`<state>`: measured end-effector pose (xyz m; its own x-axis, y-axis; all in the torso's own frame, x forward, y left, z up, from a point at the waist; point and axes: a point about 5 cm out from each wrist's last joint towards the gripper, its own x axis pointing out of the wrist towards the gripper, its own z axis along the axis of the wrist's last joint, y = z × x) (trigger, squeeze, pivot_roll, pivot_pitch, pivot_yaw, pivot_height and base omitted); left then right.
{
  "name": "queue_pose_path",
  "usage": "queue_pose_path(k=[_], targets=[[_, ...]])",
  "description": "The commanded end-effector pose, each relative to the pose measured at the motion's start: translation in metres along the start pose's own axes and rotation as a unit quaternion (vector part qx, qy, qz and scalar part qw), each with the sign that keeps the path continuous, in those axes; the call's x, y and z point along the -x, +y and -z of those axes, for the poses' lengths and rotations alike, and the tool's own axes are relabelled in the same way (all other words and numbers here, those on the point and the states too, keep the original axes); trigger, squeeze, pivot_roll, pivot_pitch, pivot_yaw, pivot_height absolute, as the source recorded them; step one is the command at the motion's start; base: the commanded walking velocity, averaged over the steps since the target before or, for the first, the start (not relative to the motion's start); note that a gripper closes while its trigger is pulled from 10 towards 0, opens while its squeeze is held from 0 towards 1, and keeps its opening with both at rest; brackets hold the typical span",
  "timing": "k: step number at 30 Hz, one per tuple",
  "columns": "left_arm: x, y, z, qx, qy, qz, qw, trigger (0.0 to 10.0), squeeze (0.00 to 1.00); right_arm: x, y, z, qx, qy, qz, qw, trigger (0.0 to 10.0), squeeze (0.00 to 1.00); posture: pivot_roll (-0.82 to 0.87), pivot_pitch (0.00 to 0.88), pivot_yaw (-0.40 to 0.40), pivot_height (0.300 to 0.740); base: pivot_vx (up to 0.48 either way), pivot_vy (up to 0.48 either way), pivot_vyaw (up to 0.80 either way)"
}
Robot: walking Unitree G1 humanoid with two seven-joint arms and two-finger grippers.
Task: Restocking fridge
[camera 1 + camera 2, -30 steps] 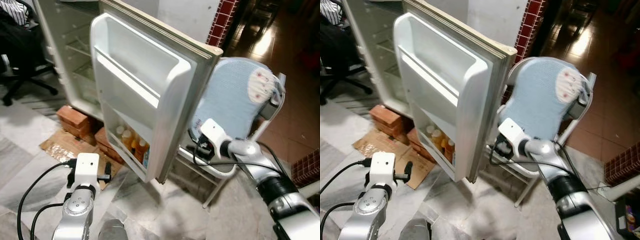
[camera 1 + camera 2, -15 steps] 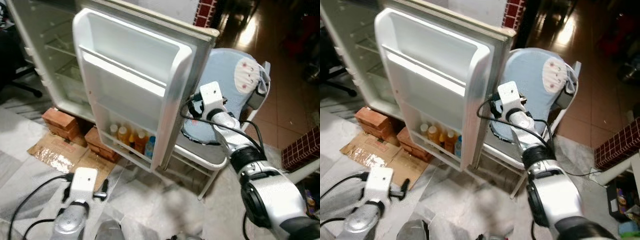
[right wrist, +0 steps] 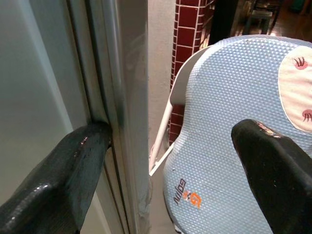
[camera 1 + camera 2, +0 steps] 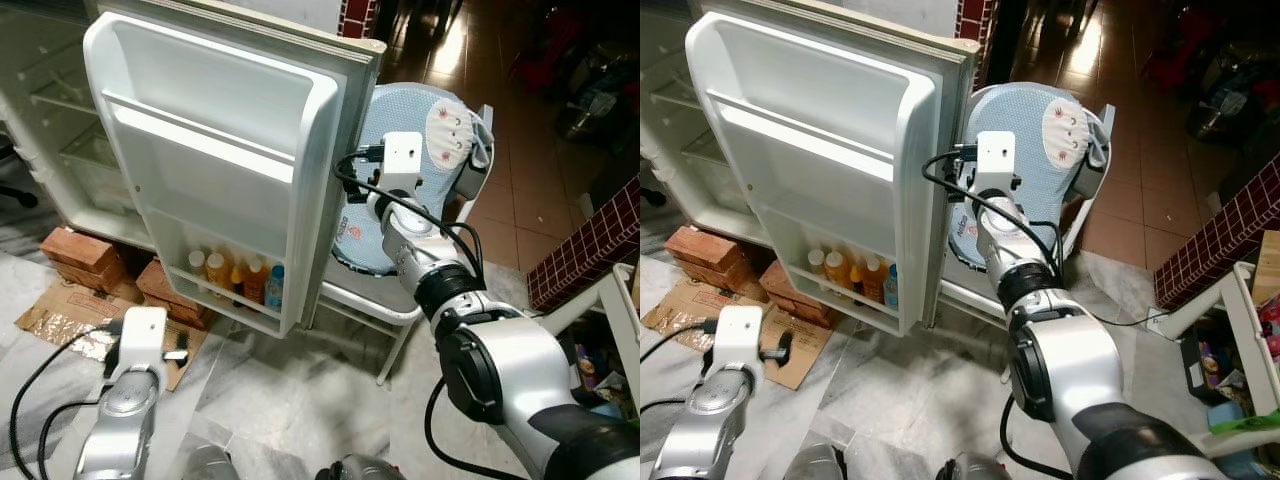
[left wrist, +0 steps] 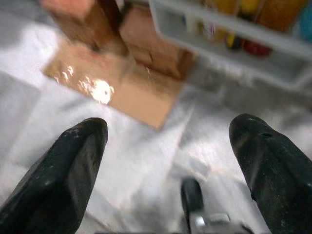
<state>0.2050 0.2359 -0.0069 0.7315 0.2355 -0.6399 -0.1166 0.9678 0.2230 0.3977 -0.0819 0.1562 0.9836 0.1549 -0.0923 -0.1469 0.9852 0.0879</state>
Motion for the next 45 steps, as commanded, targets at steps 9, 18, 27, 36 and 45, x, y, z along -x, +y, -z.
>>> queue_pose_path(k=[9,18,27,36,45], targets=[[-0.005,-0.023,0.002,-0.032,-0.020,0.050,0.998,10.0,0.00,-0.009,0.042,-0.068,-0.058,-0.116,-0.052,0.990,10.0,0.00,0.15,0.000,-0.123,0.740,0.000,0.000,0.00],[-0.005,-0.023,0.002,-0.032,-0.020,0.050,0.998,10.0,0.00,-0.009,0.042,-0.068,-0.058,-0.116,-0.052,0.990,10.0,0.00,0.15,0.000,-0.123,0.740,0.000,0.000,0.00],[-0.005,-0.023,0.002,-0.032,-0.020,0.050,0.998,10.0,0.00,-0.009,0.042,-0.068,-0.058,-0.116,-0.052,0.990,10.0,0.00,0.15,0.000,-0.123,0.740,0.000,0.000,0.00],[-0.005,-0.023,0.002,-0.032,-0.020,0.050,0.998,10.0,0.00,-0.009,0.042,-0.068,-0.058,-0.116,-0.052,0.990,10.0,0.00,0.15,0.000,-0.123,0.740,0.000,0.000,0.00],[-0.005,-0.023,0.002,-0.032,-0.020,0.050,0.998,10.0,0.00,-0.009,0.042,-0.068,-0.058,-0.116,-0.052,0.990,10.0,0.00,0.15,0.000,-0.123,0.740,0.000,0.000,0.00]])
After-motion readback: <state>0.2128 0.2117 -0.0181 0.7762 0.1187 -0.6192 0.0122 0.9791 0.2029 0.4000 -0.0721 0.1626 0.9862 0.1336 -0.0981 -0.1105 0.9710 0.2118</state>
